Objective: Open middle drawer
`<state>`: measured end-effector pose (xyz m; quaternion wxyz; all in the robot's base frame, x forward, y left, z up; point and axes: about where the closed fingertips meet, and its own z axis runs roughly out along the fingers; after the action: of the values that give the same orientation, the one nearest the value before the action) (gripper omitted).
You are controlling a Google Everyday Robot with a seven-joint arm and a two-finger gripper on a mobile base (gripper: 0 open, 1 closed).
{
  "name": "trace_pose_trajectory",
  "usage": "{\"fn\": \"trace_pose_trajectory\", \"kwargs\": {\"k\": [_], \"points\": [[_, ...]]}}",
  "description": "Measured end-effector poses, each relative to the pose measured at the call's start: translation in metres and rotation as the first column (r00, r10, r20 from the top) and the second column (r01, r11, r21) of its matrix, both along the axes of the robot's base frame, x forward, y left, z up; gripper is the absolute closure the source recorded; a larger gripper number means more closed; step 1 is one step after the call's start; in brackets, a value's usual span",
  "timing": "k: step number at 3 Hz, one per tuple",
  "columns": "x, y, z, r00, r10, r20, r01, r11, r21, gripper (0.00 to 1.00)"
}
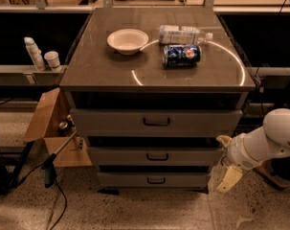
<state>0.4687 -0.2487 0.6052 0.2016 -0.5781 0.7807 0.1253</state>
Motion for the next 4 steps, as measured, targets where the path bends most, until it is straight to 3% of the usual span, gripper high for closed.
{"fn": "trace_pose_trajectory", "kwargs": {"k": [1,2,3,4], "points": [[0.000,-0.004,0.000,0.9999,-0.015,-0.006,0.015,0.999,0.037,0.00],[-0.003,0.002,-0.015,0.9985,-0.021,-0.050,0.028,0.991,0.134,0.00],[-0.004,0.023,-0.041,0.9961,-0.009,-0.087,0.028,0.975,0.222,0.00],[-0.004,0.043,-0.061,0.9963,0.008,-0.086,0.010,0.977,0.215,0.00]]}}
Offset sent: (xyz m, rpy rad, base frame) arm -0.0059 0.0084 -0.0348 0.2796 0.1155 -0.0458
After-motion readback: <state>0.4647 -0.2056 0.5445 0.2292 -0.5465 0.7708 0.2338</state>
